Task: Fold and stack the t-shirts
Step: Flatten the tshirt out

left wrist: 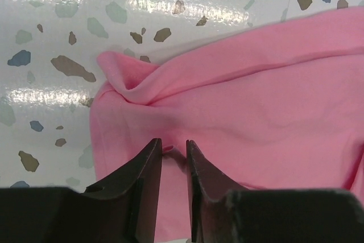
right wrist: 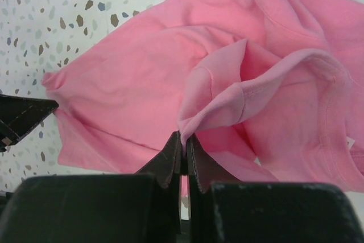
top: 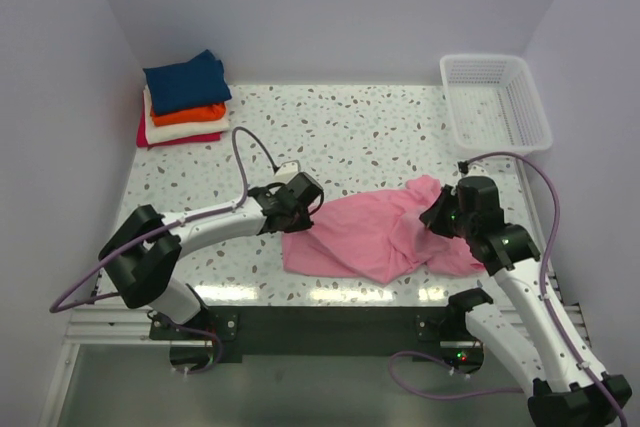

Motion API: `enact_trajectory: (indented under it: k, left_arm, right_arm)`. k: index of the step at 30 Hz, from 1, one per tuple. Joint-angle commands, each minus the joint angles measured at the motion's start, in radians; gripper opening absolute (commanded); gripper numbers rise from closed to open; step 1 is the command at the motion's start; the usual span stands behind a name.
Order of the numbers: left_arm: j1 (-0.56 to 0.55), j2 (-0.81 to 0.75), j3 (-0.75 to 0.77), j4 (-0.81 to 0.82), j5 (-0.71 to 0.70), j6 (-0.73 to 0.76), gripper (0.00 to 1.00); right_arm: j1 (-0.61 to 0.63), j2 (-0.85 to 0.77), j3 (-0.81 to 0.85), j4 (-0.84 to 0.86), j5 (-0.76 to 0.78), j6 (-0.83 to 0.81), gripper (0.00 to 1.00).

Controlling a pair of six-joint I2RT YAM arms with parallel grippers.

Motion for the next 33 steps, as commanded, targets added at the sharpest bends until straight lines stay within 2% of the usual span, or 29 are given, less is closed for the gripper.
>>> enact_trajectory:
  k: [1,5,9,16,22,24,27,28,30,31,32,33]
  left_arm:
    - [-0.012,-0.004,0.025,-0.013,-0.042,0.003,0.25]
    - [-0.012,-0.028,0.007,-0.022,-0.053,0.001,0.15]
    - [-0.012,-0.065,-0.016,-0.031,-0.065,-0.002,0.0]
    - [-0.012,-0.209,-0.07,-0.094,-0.103,-0.042,0.0]
    - [-0.012,-0.504,-0.127,-0.182,-0.148,-0.096,0.0]
    - [-0.011,-0.56,-0.127,-0.202,-0.174,-0.097,0.0]
    - [0.044,-0.596,-0.072,-0.196,-0.266,-0.042,0.0]
    - [0.161,-0.57,-0.05,-0.167,-0.214,0.043,0.0]
    - [0.289,-0.518,0.013,-0.029,-0.13,0.175,0.0]
    - [0.387,-0.437,0.037,0.017,-0.07,0.205,0.0]
    - [0.431,-0.383,0.106,0.06,-0.042,0.232,0.0]
    - [0.467,-0.326,0.152,0.129,-0.019,0.28,0.0]
  right_arm:
    - [-0.001,-0.003,-0.003,0.026,-0.007,-0.015,0.0]
    - [-0.001,-0.014,-0.005,0.02,-0.007,-0.013,0.0]
    - [-0.001,-0.027,-0.005,0.003,-0.007,-0.015,0.0]
    - [0.001,-0.089,0.049,-0.092,0.016,-0.016,0.0]
    - [-0.001,-0.126,0.145,-0.166,0.047,-0.009,0.0]
    - [-0.001,-0.104,0.191,-0.157,0.05,-0.007,0.0]
    - [0.001,0.02,0.244,-0.039,0.012,-0.041,0.0]
    - [-0.001,0.084,0.265,0.037,0.009,-0.051,0.0]
    - [0.001,0.306,0.372,0.102,-0.001,-0.1,0.0]
    - [-0.002,0.386,0.423,0.153,-0.004,-0.119,0.0]
    - [-0.004,0.554,0.548,0.176,-0.001,-0.136,0.0]
    - [-0.01,0.634,0.623,0.187,-0.001,-0.16,0.0]
